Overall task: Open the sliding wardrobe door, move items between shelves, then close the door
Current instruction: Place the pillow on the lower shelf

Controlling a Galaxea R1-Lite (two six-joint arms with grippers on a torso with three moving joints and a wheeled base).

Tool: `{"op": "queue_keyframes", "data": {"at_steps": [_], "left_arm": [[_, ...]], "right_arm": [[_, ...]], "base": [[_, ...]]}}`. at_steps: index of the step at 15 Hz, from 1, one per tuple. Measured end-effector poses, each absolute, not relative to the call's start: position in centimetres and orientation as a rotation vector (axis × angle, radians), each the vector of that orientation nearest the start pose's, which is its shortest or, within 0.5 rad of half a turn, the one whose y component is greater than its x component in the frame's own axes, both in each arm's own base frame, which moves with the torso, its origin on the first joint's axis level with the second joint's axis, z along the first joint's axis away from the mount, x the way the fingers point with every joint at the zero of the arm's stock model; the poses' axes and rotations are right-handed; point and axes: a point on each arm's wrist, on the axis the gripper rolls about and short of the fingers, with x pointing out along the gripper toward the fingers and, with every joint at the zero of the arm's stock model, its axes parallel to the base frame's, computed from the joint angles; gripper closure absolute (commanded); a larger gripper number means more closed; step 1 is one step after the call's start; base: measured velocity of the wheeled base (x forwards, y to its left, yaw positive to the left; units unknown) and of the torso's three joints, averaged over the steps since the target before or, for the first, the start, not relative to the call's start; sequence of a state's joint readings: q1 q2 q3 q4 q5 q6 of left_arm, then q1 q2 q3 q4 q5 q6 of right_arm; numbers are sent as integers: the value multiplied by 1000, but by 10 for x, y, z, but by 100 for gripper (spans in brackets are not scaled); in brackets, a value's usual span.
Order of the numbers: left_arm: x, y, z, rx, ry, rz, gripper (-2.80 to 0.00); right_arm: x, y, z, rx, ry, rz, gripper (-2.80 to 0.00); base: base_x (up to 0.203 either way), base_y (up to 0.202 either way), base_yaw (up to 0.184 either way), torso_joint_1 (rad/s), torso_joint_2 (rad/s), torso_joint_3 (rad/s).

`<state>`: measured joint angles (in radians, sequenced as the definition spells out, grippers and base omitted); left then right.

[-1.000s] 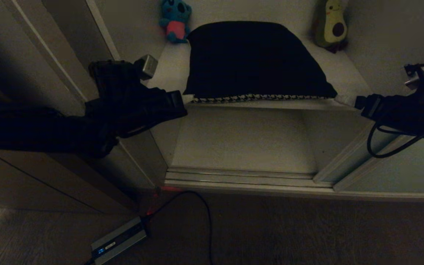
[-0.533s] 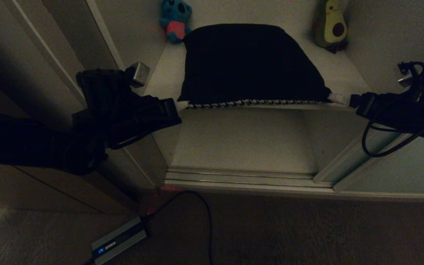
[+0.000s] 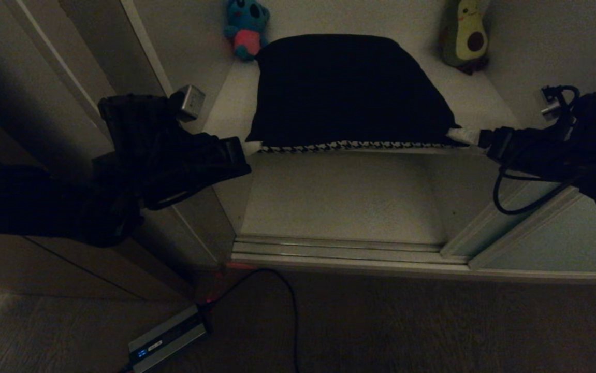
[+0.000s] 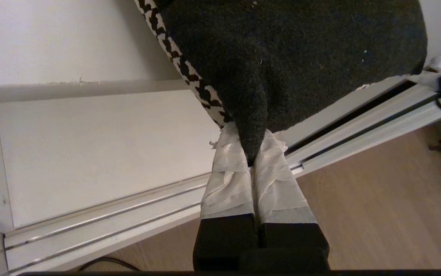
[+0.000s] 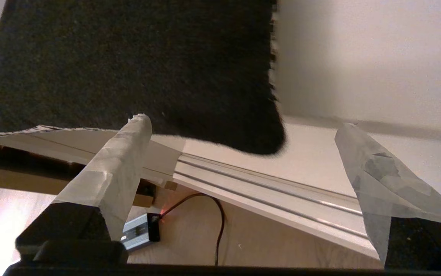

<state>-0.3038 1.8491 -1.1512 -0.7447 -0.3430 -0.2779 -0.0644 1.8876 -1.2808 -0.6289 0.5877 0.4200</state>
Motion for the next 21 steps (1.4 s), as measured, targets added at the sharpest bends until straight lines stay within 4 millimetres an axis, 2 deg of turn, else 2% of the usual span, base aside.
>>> {"op": "queue_keyframes", "data": {"at_steps": [8, 18, 19, 21], "left_arm": [[350, -118, 238, -265, 40, -654, 0], [353, -124, 237, -265, 46, -665, 0], [354, -125, 238, -265, 47, -666, 0], [354, -126, 240, -265, 45, -670, 0]], "right_arm": [[410, -3, 249, 402, 33, 557, -280], [419, -10, 263, 431, -41, 562, -280], [419, -11, 263, 443, -37, 561, 0], [419, -12, 262, 451, -27, 560, 0]], "base": [[0, 0, 0, 0, 0, 0], [0, 0, 0, 0, 0, 0], [0, 0, 0, 0, 0, 0], [0, 0, 0, 0, 0, 0]]}}
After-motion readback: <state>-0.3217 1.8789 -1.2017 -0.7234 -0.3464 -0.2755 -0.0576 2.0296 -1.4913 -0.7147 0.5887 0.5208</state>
